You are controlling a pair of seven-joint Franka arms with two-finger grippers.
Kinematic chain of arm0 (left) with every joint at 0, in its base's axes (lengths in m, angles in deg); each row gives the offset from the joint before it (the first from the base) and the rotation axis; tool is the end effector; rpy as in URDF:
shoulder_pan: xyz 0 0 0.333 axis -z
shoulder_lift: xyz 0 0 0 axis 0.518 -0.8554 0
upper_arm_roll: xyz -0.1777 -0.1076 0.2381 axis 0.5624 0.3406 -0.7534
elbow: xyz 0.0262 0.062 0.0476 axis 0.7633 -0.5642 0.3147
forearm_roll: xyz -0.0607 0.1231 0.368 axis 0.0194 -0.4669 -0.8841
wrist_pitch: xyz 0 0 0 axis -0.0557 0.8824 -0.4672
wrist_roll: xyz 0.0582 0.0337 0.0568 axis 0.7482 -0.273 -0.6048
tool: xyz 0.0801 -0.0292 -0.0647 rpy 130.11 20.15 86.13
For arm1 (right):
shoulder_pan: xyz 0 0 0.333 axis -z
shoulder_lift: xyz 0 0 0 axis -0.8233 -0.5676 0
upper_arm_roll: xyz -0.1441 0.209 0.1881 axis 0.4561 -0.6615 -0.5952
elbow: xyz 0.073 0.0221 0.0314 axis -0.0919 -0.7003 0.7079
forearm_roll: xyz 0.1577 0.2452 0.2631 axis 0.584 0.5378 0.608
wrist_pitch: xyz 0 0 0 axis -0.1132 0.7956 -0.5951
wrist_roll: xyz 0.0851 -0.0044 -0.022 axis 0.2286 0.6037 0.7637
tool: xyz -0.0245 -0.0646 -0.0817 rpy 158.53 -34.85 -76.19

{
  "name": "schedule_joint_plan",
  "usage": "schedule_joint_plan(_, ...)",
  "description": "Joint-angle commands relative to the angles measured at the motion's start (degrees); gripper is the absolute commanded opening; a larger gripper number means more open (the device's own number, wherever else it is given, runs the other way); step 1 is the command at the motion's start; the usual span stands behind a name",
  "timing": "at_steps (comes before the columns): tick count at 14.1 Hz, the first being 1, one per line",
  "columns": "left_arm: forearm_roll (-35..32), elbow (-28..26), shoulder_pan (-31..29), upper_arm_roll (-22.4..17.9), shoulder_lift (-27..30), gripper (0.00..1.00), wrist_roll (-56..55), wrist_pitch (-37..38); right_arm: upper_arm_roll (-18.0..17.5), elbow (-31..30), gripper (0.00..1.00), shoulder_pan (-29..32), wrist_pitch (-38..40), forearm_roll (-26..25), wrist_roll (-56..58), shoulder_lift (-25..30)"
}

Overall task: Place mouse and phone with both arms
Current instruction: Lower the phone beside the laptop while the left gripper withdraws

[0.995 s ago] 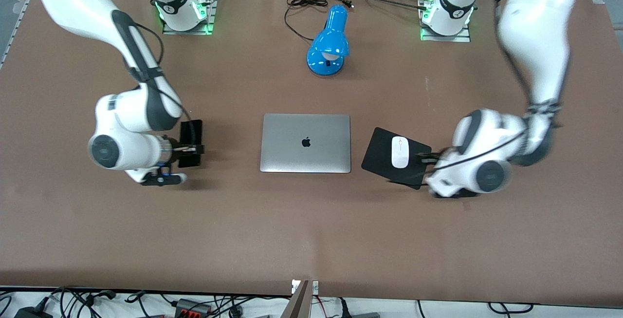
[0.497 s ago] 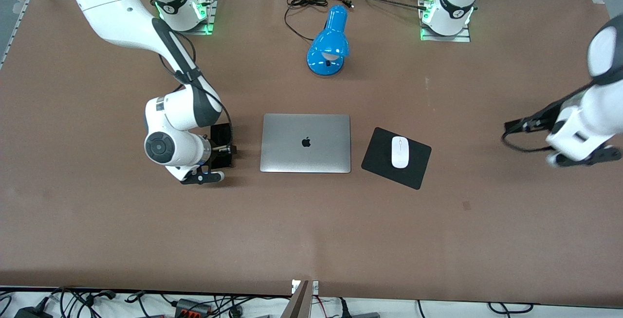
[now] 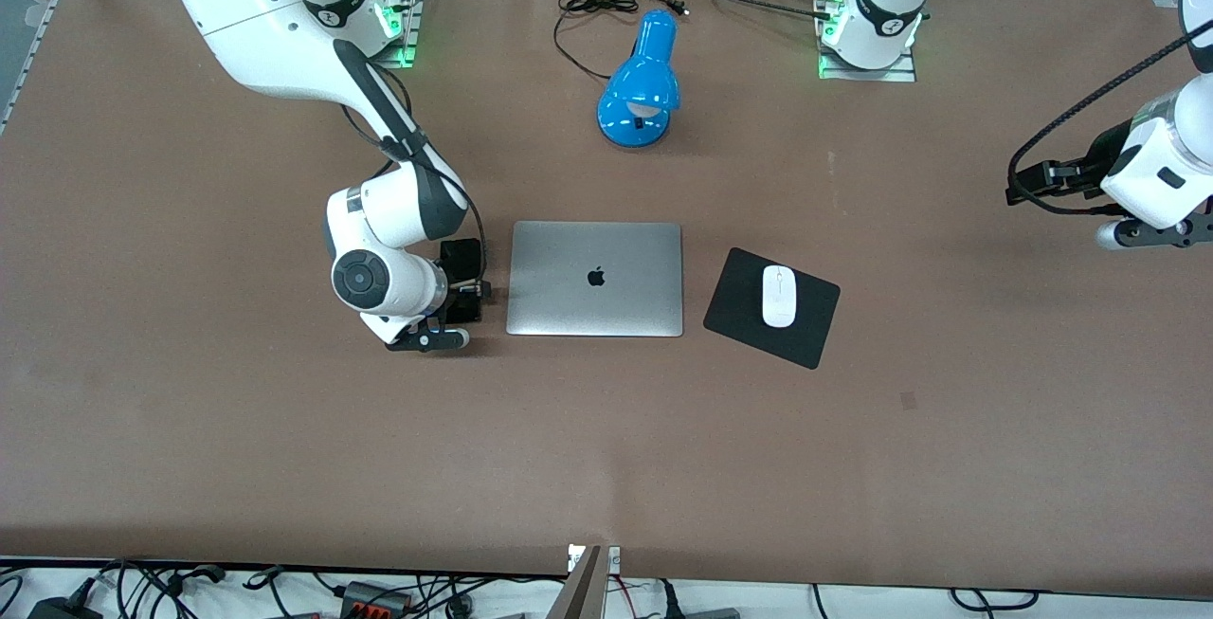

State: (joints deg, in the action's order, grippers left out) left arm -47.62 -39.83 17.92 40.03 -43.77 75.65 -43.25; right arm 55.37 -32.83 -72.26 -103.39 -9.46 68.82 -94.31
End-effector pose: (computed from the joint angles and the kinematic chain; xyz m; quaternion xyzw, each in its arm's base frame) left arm 0.5560 0.0217 0.5296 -0.9945 -0.0500 0.0920 0.0063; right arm 0.6070 0.2568 0.1756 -0.9930 -0.0213 0.1105 0.0354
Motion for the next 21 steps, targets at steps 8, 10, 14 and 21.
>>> schedule_joint_plan(8,1.0,4.2,-0.9,2.6,0.6,1.0,0.6,3.0,0.2,1.3,0.24,-1.9,-1.2,-0.1,-3.5,-1.5)
schedule_joint_plan(10,1.0,4.2,-0.9,2.8,1.4,1.0,0.6,5.4,0.3,1.3,0.24,-2.0,-1.9,-0.1,-3.5,-1.5)
schedule_joint_plan(14,0.7,4.2,-0.2,1.6,1.6,1.0,0.5,2.1,0.3,1.3,0.24,-2.3,-2.7,-1.3,-3.5,-1.9)
schedule_joint_plan(21,0.1,4.5,9.1,-6.5,2.6,1.0,0.7,3.7,0.8,3.4,1.0,-1.1,3.1,-1.7,-3.3,4.8)
